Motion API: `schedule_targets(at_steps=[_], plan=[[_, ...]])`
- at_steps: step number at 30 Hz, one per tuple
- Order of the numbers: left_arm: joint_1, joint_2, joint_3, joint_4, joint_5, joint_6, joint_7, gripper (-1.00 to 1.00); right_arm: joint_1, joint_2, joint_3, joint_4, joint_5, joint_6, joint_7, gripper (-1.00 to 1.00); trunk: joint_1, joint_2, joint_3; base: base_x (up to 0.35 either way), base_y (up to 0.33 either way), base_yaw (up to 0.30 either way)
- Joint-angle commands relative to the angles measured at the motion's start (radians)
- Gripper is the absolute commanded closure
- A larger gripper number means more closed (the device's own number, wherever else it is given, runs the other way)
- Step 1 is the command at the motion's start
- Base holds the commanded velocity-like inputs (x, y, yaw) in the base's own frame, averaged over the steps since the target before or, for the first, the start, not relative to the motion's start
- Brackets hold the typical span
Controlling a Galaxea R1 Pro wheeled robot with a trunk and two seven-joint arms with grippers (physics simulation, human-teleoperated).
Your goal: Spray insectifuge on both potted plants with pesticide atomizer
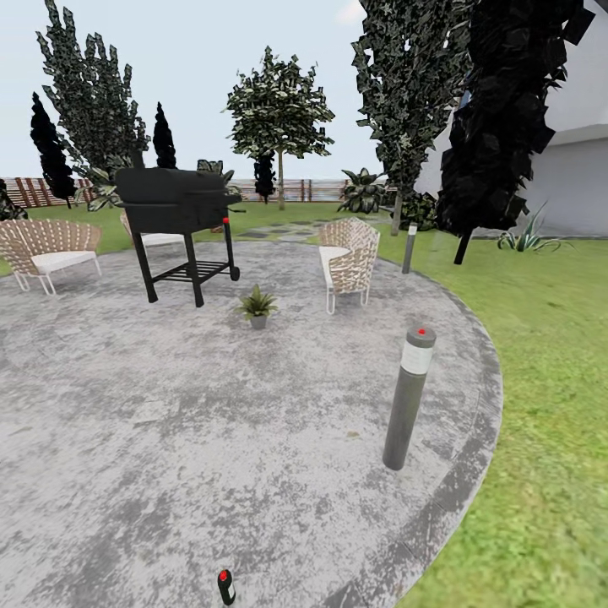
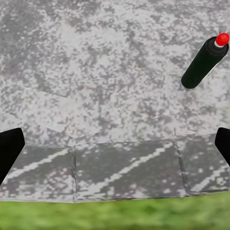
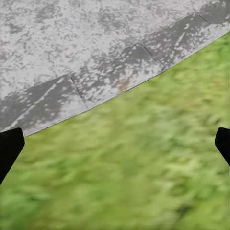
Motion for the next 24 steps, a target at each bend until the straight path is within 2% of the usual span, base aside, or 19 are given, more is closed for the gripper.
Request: schedule_targets(at_steps=[1, 7, 15, 20, 24], plan=[[-0.001, 0.0, -0.002, 0.001, 0.008, -0.003, 0.0, -1.0, -0.001, 0.0, 0.001, 0.001, 0.001, -0.003, -0.001, -1.0, 0.0, 0.0, -0.001, 0.037, 0.0, 0.015], [-0.001, -0.001, -0.003, 0.001, 0.008, -0.004, 0.0, -1.0, -0.001, 0.0, 0.0, 0.001, 0.001, -0.003, -0.002, -1.0, 0.0, 0.0, -0.001, 0.096, 0.0, 0.103], [-0.001, -0.001, -0.003, 0.001, 0.008, -0.003, 0.0, -1.0, -0.001, 0.0, 0.0, 0.001, 0.001, -0.002, -0.002, -1.0, 0.0, 0.0, -0.001, 0.089, 0.0, 0.223], [-0.001, -0.002, -0.004, 0.0, 0.008, -0.004, 0.0, -1.0, -0.001, 0.0, 0.0, 0.001, 0.001, -0.002, -0.002, -1.0, 0.0, 0.0, -0.001, 0.016, -0.015, 0.054], [-0.001, -0.003, -0.005, 0.0, 0.007, -0.004, 0.0, -1.0, -0.001, 0.0, -0.001, 0.002, 0.002, -0.001, -0.003, -1.0, 0.0, 0.0, -0.001, 0.065, -0.165, 0.01]])
